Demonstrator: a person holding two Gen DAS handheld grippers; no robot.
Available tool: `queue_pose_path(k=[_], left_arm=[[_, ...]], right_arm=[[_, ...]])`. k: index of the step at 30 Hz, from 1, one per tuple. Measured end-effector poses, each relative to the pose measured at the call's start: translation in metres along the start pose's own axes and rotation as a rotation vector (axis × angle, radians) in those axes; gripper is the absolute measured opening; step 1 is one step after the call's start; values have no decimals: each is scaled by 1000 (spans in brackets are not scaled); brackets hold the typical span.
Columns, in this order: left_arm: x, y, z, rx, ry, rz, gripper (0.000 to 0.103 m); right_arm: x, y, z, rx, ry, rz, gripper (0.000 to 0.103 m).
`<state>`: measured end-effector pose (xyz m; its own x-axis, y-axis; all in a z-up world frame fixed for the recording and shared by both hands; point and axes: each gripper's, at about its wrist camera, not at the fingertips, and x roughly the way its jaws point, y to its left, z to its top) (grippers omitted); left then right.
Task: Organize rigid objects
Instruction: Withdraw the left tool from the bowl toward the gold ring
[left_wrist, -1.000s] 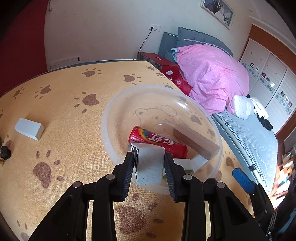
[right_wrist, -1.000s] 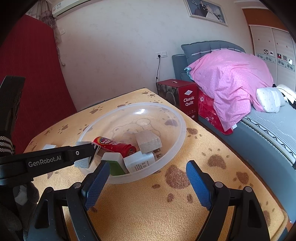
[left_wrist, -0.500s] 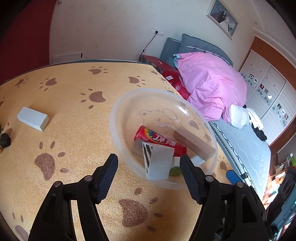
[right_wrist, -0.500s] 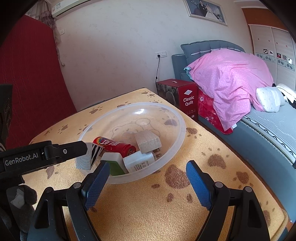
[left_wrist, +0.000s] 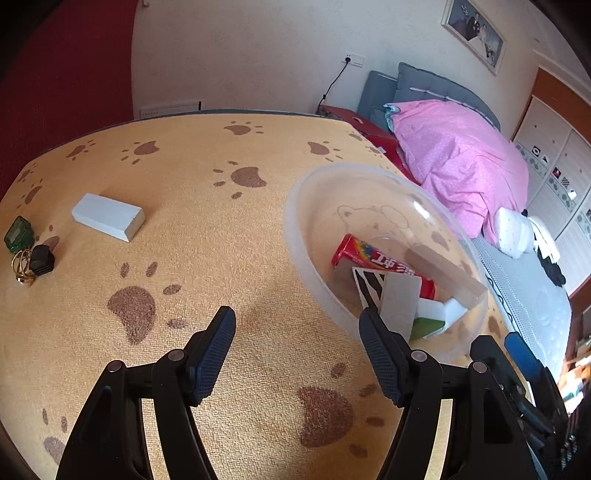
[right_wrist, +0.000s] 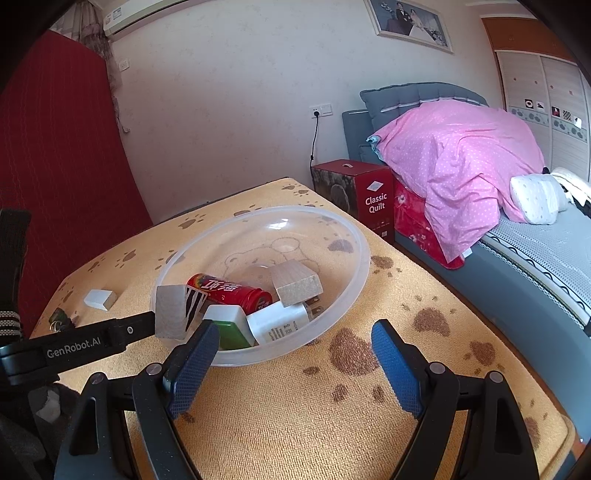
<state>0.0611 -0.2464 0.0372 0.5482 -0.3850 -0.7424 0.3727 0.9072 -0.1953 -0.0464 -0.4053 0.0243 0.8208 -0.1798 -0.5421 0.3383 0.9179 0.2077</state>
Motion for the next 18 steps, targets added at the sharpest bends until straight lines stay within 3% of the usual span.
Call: queue_pose_path(k=[6, 18], left_arm=[[4, -20, 0, 73, 11, 5, 71], [14, -29, 2, 97, 17, 43, 75]], right_arm=[[1, -1, 0, 8, 0, -2, 87], [0, -1, 0, 9, -3, -5, 88]])
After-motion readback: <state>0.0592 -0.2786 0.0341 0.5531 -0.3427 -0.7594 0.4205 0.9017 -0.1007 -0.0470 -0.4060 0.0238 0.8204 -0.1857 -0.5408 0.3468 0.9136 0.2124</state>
